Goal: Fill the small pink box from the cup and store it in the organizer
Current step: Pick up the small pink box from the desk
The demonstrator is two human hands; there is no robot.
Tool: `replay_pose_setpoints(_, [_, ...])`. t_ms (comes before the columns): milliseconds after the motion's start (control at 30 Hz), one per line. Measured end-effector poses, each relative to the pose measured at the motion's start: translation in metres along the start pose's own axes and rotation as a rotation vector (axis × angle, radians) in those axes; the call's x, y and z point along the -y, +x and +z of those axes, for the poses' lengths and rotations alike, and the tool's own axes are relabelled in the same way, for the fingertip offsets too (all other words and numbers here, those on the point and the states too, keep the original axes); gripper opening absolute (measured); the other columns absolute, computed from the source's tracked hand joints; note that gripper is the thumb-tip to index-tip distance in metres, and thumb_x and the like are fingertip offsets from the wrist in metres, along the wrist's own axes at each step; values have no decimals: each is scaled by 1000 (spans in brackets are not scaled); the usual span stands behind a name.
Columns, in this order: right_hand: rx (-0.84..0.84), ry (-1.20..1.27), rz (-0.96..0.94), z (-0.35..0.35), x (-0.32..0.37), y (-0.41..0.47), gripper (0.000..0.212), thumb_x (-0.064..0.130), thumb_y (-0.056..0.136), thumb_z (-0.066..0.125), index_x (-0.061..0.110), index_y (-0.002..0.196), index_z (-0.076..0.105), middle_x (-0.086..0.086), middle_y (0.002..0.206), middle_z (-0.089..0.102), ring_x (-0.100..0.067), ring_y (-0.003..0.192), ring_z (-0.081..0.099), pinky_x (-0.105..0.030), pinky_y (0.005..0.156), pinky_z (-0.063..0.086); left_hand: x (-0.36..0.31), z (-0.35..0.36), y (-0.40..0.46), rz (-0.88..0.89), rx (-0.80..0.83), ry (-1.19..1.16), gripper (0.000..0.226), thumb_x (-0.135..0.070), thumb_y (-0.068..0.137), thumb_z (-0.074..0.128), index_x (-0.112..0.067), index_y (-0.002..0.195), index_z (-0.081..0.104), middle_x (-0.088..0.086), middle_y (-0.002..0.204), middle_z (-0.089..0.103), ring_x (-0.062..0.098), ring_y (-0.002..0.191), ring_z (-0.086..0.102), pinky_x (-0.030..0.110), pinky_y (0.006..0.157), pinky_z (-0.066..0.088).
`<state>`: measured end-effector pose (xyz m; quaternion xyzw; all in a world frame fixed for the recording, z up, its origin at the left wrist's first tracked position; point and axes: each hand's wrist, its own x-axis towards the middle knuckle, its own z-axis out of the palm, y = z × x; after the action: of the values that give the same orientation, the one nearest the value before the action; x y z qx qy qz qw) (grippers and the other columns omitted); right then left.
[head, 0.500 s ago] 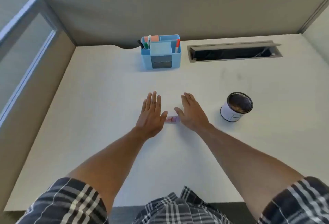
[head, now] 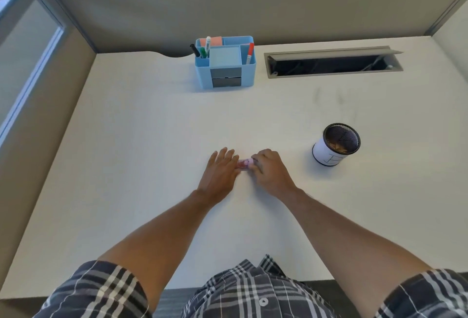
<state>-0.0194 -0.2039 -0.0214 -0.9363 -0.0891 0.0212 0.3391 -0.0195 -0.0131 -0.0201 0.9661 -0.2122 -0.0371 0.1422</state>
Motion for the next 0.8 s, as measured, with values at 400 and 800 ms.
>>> replay_pose_setpoints(400, [146, 634, 336, -20, 10, 4, 9, 13, 96, 70, 12, 104, 72, -3, 97, 77, -11, 81, 67, -29, 80, 53, -15, -14, 4, -254, -103, -475, 11, -13, 89, 66, -15, 100, 68, -1, 88, 71, 21, 81, 59, 30, 79, 43])
replay_pose_setpoints(800, [279, 828, 245, -64, 20, -6, 18, 27, 88, 78, 17, 103, 77, -14, 101, 77, -14, 84, 67, -35, 93, 55, -24, -60, 8, -271, 218, -1116, 19, -30, 90, 71, -13, 99, 75, 7, 91, 77, 16, 70, 68, 33, 75, 56])
